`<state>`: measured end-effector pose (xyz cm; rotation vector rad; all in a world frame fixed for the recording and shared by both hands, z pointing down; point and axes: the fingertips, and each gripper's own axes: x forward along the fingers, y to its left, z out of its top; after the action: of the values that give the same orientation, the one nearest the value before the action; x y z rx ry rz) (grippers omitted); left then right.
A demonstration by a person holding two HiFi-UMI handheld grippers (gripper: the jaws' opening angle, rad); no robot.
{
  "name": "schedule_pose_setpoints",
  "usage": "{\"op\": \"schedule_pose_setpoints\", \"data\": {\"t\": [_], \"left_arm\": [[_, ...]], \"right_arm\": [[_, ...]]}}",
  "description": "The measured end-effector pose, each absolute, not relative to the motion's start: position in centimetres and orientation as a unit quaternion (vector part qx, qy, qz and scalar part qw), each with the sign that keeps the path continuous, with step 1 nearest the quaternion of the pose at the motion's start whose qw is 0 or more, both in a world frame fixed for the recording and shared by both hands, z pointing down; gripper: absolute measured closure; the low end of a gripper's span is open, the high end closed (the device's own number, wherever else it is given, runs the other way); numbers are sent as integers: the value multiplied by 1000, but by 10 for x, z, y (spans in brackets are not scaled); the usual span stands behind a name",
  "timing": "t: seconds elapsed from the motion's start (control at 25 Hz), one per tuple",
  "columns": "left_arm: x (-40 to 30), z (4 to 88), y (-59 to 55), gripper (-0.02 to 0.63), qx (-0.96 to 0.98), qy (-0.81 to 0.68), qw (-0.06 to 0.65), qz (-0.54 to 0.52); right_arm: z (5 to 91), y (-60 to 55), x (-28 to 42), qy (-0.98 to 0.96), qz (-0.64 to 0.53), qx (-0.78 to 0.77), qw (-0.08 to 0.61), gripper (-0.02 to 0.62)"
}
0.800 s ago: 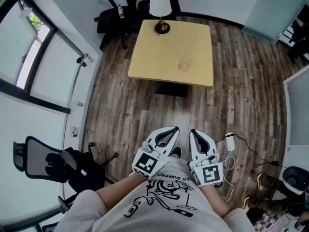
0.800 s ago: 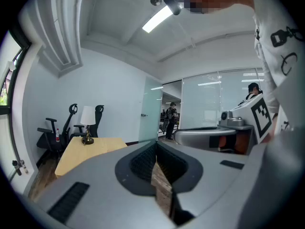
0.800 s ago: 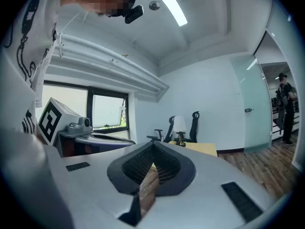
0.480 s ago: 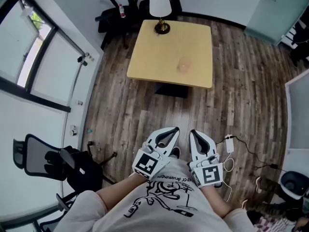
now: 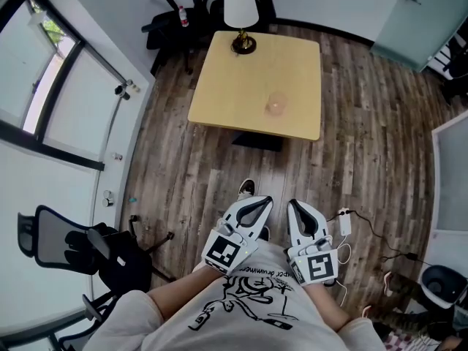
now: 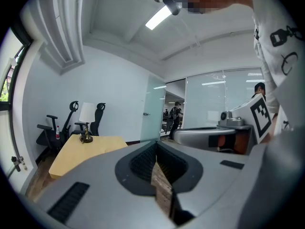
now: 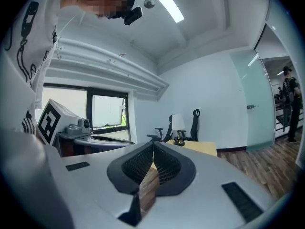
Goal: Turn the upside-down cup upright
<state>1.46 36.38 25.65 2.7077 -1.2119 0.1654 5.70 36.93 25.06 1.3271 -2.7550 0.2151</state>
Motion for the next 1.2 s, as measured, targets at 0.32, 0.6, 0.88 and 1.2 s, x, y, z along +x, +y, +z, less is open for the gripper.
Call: {"op": "schedule_pose_setpoints", "data": {"t": [0.32,0.6,0.88,1.2], "left_arm": [[-6,264,293,595,911,-398,97,54],[-26,264,228,595,917,-379,111,52],[-42,264,169,595,920,-370,111,63],[-59,265,108,595,922,-365,108,61]], "right_arm": [[258,301,39,-891,72,445,47,572],[263,236,17,-883,83,459,59,572],[259,178,5,-873,83,477,62,572],[257,119,-4,-860,73,501,62,572]]}}
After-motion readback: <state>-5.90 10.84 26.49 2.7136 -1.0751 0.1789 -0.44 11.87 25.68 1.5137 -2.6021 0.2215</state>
